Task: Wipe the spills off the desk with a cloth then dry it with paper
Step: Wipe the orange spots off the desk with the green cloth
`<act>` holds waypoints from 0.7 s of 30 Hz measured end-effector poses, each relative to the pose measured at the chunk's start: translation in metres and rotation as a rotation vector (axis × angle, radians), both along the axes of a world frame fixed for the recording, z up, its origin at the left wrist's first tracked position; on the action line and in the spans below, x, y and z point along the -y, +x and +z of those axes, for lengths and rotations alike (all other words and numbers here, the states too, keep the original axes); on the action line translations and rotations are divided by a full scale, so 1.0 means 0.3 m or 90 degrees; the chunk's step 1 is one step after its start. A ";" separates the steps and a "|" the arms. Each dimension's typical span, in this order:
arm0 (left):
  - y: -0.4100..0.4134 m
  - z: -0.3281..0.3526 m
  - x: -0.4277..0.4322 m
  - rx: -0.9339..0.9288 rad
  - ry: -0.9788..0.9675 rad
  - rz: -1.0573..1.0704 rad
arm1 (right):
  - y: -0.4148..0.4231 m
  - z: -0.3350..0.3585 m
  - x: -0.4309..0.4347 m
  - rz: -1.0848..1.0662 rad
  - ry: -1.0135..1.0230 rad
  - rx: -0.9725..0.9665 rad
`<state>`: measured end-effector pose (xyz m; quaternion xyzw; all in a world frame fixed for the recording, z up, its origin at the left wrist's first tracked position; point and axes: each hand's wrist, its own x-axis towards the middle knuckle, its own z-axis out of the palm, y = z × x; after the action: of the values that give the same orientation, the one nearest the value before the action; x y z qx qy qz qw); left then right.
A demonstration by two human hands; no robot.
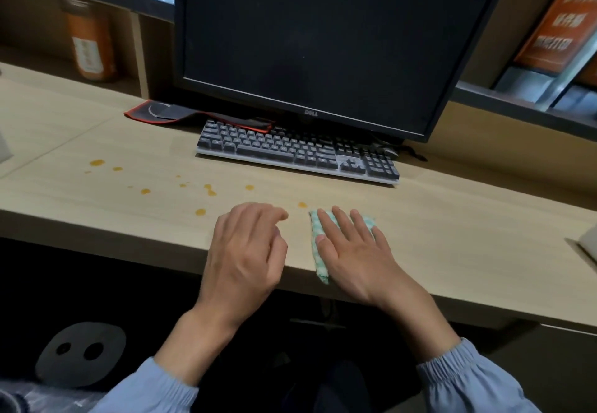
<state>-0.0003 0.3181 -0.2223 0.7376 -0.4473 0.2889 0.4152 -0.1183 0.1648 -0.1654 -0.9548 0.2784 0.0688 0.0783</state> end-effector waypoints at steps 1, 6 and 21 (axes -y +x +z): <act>-0.002 -0.029 -0.014 0.034 -0.003 0.008 | 0.009 0.000 0.004 -0.002 -0.001 -0.001; 0.003 -0.145 -0.025 0.133 -0.013 0.013 | 0.080 -0.003 0.041 -0.014 0.008 0.013; 0.031 -0.197 0.023 0.177 -0.083 0.029 | 0.255 0.005 0.171 -0.021 -0.004 0.007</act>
<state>0.0090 0.3113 -0.2814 0.6721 -0.4639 0.4260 0.3895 -0.0418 0.1136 -0.1640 -0.9507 0.2940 0.0616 0.0777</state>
